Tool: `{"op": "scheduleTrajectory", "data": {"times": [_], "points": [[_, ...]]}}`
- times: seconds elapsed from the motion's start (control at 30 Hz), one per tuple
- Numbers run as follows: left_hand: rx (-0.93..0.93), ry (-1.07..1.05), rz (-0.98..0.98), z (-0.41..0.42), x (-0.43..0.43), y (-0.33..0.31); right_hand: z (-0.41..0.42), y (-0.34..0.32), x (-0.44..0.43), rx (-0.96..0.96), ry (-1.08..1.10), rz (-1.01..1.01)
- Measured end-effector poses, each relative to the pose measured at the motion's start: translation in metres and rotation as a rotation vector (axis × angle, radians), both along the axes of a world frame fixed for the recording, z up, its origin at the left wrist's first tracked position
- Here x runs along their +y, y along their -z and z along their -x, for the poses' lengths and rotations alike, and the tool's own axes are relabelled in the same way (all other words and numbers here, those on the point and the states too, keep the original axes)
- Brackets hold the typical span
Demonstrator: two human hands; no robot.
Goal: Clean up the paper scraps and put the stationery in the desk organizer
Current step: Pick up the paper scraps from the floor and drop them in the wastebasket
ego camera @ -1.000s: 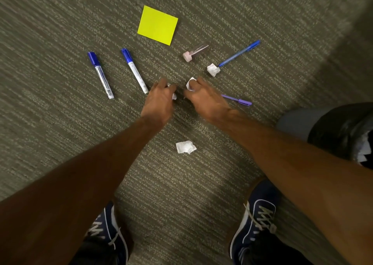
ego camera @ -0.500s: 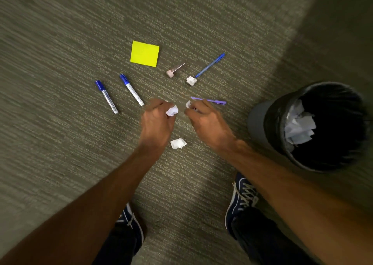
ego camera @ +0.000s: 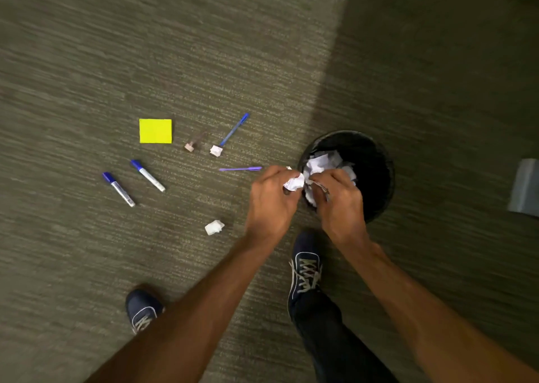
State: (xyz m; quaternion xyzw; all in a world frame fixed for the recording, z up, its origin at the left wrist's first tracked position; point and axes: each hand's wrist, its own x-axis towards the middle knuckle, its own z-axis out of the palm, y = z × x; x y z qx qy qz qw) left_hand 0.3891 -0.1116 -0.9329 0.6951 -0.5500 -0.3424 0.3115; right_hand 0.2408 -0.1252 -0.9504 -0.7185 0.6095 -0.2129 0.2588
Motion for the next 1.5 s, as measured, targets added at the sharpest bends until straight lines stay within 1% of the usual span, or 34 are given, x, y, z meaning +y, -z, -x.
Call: {"op": "scheduleTrajectory", "data": {"times": [0.1, 0.27, 0.47, 0.53, 0.63, 0.73, 0.8, 0.93, 1.0, 1.17, 1.3, 1.4, 1.5], "points": [[0.002, 0.062, -0.061, 0.035, -0.02, 0.009, 0.03, -0.001, -0.009, 0.025, 0.036, -0.096], [-0.037, 0.164, -0.225, 0.069, -0.034, 0.047, 0.061, 0.032, -0.021, 0.106, 0.12, -0.29], [-0.033, 0.23, -0.308, 0.078, -0.041, 0.07, 0.07, 0.054, -0.029, 0.195, 0.089, -0.341], [-0.015, 0.237, -0.319, 0.078, -0.044, 0.065, 0.072, 0.057, -0.03, 0.259, 0.055, -0.335], [0.043, 0.239, -0.275, 0.076, -0.045, 0.049, 0.077, 0.052, -0.028, 0.348, -0.028, -0.268], [0.116, 0.142, -0.219, 0.065, -0.039, 0.026, 0.078, 0.034, -0.027, 0.336, -0.038, -0.196], [0.122, 0.054, -0.215, 0.05, -0.03, 0.01, 0.073, 0.014, -0.025, 0.306, -0.025, -0.135], [0.087, -0.089, -0.289, 0.0, 0.013, -0.007, 0.052, -0.024, -0.02, 0.245, -0.078, -0.002], [0.049, -0.119, -0.32, -0.028, 0.044, -0.008, 0.036, -0.035, -0.018, 0.193, -0.117, 0.06], [-0.07, -0.146, -0.39, -0.093, 0.108, 0.009, -0.025, -0.031, -0.016, 0.087, -0.222, 0.134], [-0.184, -0.101, -0.421, -0.128, 0.137, 0.047, -0.081, 0.004, -0.02, 0.059, -0.328, 0.103], [-0.294, -0.01, -0.508, -0.142, 0.146, 0.084, -0.119, 0.051, -0.022, 0.104, -0.421, 0.043], [-0.333, 0.117, -0.57, -0.148, 0.144, 0.13, -0.15, 0.108, -0.03, 0.182, -0.576, -0.072]]}}
